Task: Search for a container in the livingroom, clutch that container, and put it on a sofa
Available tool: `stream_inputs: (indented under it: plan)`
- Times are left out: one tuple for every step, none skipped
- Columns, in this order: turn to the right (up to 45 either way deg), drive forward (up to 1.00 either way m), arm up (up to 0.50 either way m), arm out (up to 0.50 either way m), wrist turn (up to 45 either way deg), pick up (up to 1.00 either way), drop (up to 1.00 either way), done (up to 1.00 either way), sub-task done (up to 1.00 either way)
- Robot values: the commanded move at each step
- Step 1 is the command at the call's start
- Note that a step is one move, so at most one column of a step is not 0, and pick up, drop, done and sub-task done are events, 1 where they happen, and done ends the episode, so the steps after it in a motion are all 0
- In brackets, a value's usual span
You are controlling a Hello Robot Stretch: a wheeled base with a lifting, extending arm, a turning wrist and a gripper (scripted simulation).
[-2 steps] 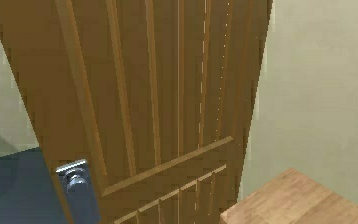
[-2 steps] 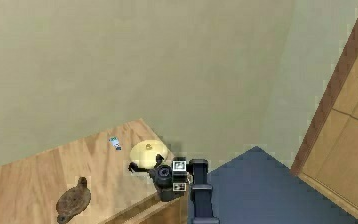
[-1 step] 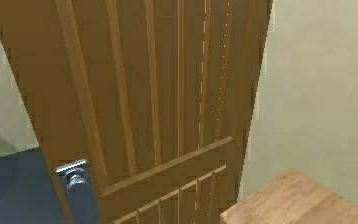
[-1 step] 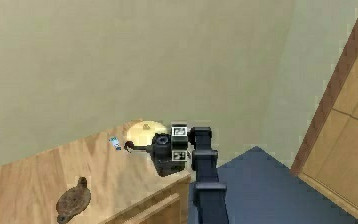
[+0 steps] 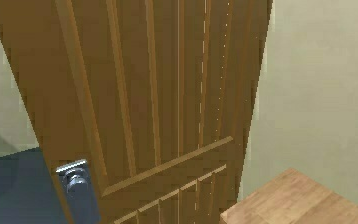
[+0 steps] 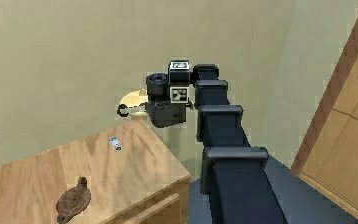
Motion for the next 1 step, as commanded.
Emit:
stream_inputs:
  plan:
    - [0.0, 0.00, 0.00, 0.00, -45.0, 0.00, 0.00, 0.00, 0.00]
